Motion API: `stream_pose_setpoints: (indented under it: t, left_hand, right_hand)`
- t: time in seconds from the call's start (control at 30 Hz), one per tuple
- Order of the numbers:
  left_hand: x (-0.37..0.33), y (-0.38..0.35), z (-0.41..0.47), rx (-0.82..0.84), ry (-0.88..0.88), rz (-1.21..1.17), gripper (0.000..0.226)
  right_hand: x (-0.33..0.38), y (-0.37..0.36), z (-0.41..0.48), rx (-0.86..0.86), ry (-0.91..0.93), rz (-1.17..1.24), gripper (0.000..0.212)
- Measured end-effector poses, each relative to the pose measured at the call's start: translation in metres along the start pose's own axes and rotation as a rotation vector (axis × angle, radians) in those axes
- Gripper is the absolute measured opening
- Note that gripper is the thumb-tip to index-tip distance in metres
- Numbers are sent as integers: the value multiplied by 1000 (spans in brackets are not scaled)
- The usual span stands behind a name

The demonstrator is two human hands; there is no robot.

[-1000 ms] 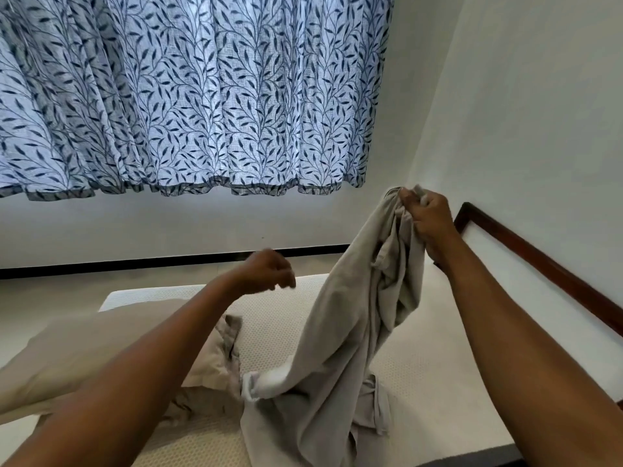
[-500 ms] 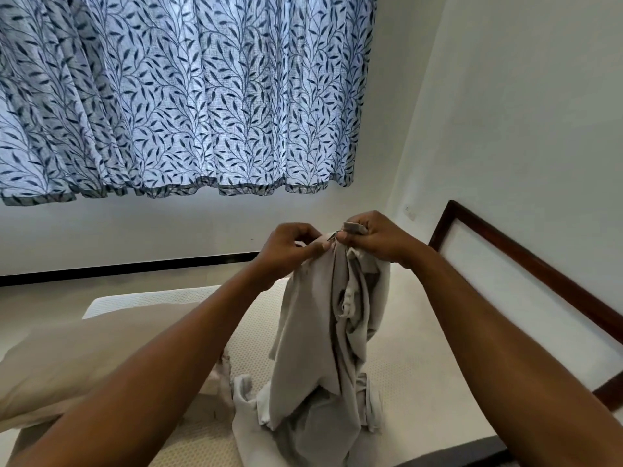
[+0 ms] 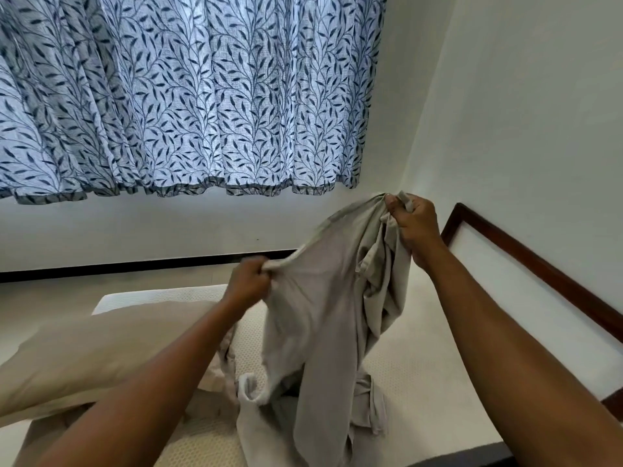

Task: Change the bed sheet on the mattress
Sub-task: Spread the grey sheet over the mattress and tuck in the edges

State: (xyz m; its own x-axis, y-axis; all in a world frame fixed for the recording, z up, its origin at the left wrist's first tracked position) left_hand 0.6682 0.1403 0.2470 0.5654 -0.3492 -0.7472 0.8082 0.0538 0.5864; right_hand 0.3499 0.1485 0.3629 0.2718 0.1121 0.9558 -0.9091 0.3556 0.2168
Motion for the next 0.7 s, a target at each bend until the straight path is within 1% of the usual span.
stream_pose_setpoints:
  t: [0.03, 0.07, 0.1, 0.17, 0.23, 0.27, 0.33, 0.4, 0.43, 0.5, 0.6, 0.63, 0.7]
  left_hand:
    - [-12, 11, 11, -126, -17, -69, 19]
    - [-29, 21, 21, -204, -56, -131, 20]
    - [-48, 27, 30, -231, -98, -188, 20]
    - [-89, 29, 42, -187, -180, -223, 20]
    - [-121, 24, 48, -112, -242, -163, 26]
    - [-127, 20, 51, -96, -243, -148, 24]
    - [-129, 16, 52, -103, -201, -225, 14]
    - [-123, 14, 46, -69, -155, -352, 12]
    - [-120, 14, 42, -32, -154, -374, 13]
    - [-112, 14, 34, 50, -179, -366, 22]
    - [-95, 17, 27, 204, -200, -346, 45]
    - [-90, 18, 25, 259, -208, -366, 56]
    - [-88, 17, 20, 338, -208, -375, 81]
  right_hand:
    - [2, -5, -6, 68, -11, 35, 40]
    - [4, -12, -13, 158, -16, 62, 35]
    - [7, -22, -19, 260, -19, 75, 32]
    - [15, -43, -33, 427, -16, 35, 22]
    - [23, -63, -45, 536, 20, -35, 23]
    - [24, -72, -49, 578, 30, -48, 20]
    - [23, -80, -54, 619, 23, -7, 9]
    - [19, -81, -54, 597, 12, 14, 14]
    - [16, -79, -54, 586, 1, 7, 14]
    - [13, -75, -55, 599, 3, -31, 11]
    - [14, -69, -53, 659, 9, -37, 22]
    - [16, -67, -53, 699, 0, -10, 24]
    - [23, -67, -56, 785, -24, 35, 19]
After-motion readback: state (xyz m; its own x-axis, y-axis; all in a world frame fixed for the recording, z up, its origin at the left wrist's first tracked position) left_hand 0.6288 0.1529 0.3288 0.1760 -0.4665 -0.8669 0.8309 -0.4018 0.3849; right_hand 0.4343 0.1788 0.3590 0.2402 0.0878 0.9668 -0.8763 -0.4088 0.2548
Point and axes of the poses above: each hand's wrist, its own z-axis towards the middle knuckle, its own y-axis out of the back of the hand, x = y × z, the point moved 4 cm from there along z, towards the middle knuckle, and after that the axes turned 11 degrees about -y, right-handed, at the moved point
